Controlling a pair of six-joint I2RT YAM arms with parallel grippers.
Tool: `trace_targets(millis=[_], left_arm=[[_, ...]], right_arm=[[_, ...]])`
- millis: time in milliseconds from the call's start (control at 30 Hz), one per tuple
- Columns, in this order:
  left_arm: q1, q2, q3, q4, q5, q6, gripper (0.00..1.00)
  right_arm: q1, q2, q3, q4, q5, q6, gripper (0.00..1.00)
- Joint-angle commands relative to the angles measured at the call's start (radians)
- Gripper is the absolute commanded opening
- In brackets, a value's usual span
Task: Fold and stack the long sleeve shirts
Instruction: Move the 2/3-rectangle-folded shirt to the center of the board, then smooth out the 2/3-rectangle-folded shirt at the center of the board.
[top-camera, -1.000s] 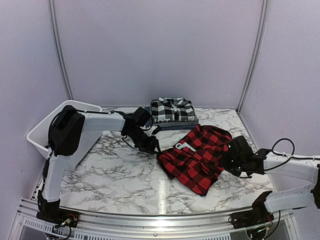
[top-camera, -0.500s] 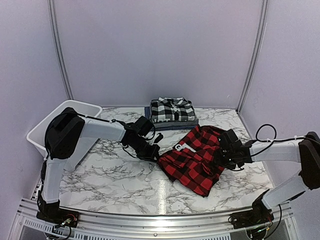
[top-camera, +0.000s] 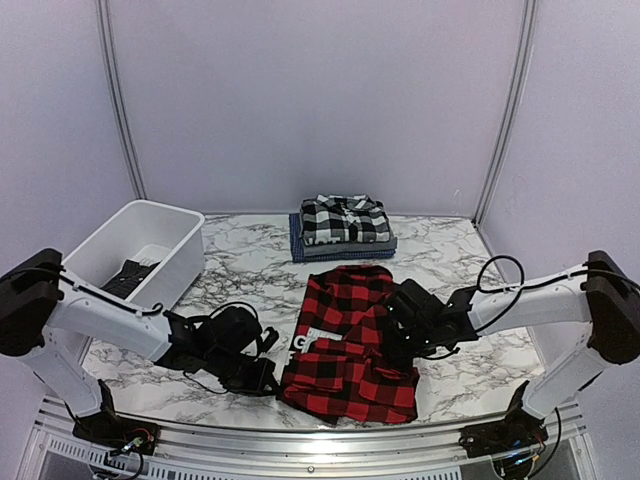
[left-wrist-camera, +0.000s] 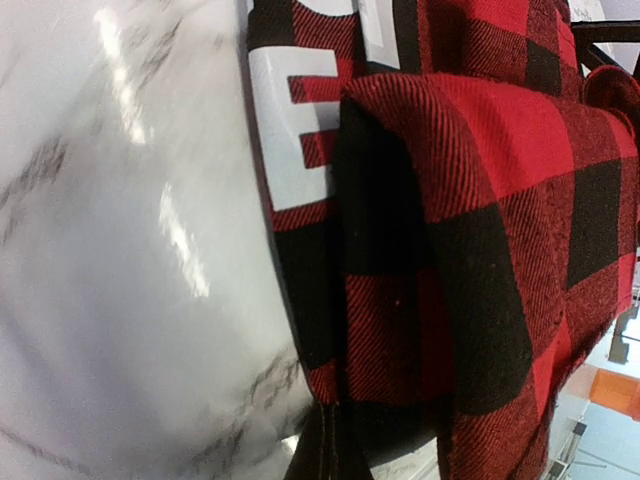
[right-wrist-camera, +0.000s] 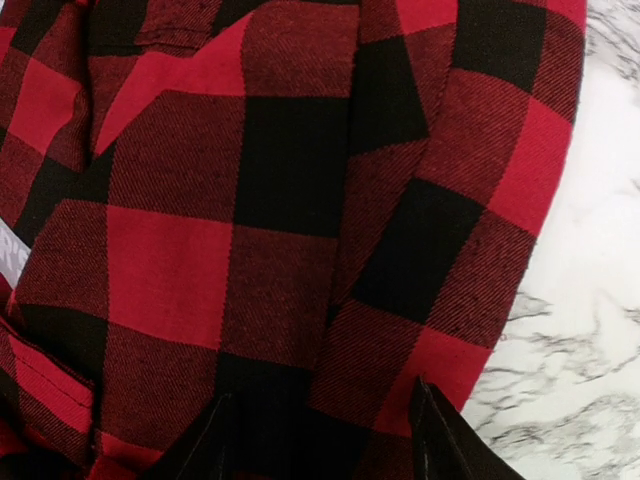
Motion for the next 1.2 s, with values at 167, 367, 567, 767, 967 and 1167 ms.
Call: trace_targets(millis=[167,367,567,767,967,1167], left_arm=[[-0.151,-0.226,-0.174,0.051,-0.278,-0.311,0.13],[-0.149,-0.377,-0.13,-0.13,-0.384,-0.271,0.36],[-0.153,-0.414,-0.104,-0.118,-0.263,-0.224,0.42],[-0.161,-0.421,-0.126,-0.054,-0.135,-0.207,0.44],[-0.169,-0.373,-0.128,-0.035,-0.086,-0.203,0.44],[-0.174,-0.343,-0.135,-0.035,-0.086,-0.212,0.41]], right_arm=[[0.127,0.029,0.176,-0.152,0.05,-0.023,0.58],[0.135,-0.169,0.153,-0.256,0.068,0.009,0.62],[0.226,-0.358,0.061,-0.283,0.004,0.085,0.64],[0.405,-0.509,-0.012,-0.369,0.012,0.26,0.63],[0.604,-0.535,-0.092,-0.344,0.038,0.435,0.62],[0.665,-0.47,-0.14,-0.348,0.058,0.518,0.6]])
